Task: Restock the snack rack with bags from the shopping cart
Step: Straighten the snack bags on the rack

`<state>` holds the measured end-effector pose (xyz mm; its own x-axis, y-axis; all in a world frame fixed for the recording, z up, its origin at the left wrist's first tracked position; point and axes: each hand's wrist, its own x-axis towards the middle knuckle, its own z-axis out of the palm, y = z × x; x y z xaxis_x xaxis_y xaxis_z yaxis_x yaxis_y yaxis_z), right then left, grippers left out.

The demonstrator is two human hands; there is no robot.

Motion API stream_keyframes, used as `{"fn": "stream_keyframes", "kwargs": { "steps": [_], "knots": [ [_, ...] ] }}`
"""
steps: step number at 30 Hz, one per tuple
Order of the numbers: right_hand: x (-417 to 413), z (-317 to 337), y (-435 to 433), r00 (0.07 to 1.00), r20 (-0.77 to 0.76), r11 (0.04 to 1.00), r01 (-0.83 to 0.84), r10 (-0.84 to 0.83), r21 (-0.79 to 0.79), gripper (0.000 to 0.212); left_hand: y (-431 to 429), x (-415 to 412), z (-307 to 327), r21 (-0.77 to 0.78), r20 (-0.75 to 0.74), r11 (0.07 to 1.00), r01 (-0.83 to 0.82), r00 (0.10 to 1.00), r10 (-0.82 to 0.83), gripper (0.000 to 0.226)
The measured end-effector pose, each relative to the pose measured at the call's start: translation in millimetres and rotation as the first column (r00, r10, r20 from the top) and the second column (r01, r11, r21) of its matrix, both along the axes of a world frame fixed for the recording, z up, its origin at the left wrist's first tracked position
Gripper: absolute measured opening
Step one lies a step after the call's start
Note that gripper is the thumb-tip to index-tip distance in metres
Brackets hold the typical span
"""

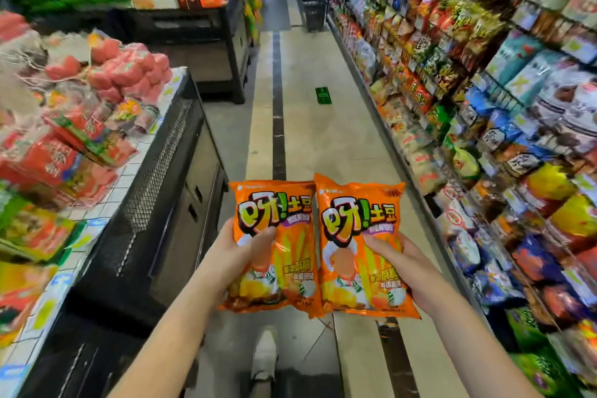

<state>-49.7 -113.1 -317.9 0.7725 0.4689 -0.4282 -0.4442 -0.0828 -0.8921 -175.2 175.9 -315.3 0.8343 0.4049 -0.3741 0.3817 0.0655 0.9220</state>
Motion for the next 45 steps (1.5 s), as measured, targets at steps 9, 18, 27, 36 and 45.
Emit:
{"fn": "stream_keyframes", "kwargs": {
  "steps": [9,18,27,36,45],
  "knots": [
    [135.3,-13.9,122.0,1.0,0.011,0.999,0.021,-0.021,-0.045,0.081,126.1,142.9,-19.0,0.0,0.002,0.999,0.047,0.999,-0.047,0.084],
    [242.1,5.7,221.3,0.997,-0.004,0.996,0.079,-0.079,-0.036,0.053,230.0,275.5,-4.7,-0.055,0.067,0.99,0.128,0.99,-0.124,0.068],
    [373.6,-3.3,281.6,0.998,0.024,0.998,0.059,-0.058,-0.032,0.056,281.8,397.9,-6.5,-0.046,0.088,0.983,0.179,0.981,-0.174,0.05],
    [548.2,-13.4,324.1,0.999,0.038,0.999,-0.036,0.037,-0.019,0.079,318.7,551.8,0.7,-0.106,0.043,0.989,0.101,0.994,-0.097,0.052],
    [667.6,-12.5,380.0,0.998,0.043,0.999,-0.045,0.046,-0.014,0.085,371.0,661.7,4.1,-0.095,0.032,0.992,0.077,0.997,-0.075,0.079]
  ]
}}
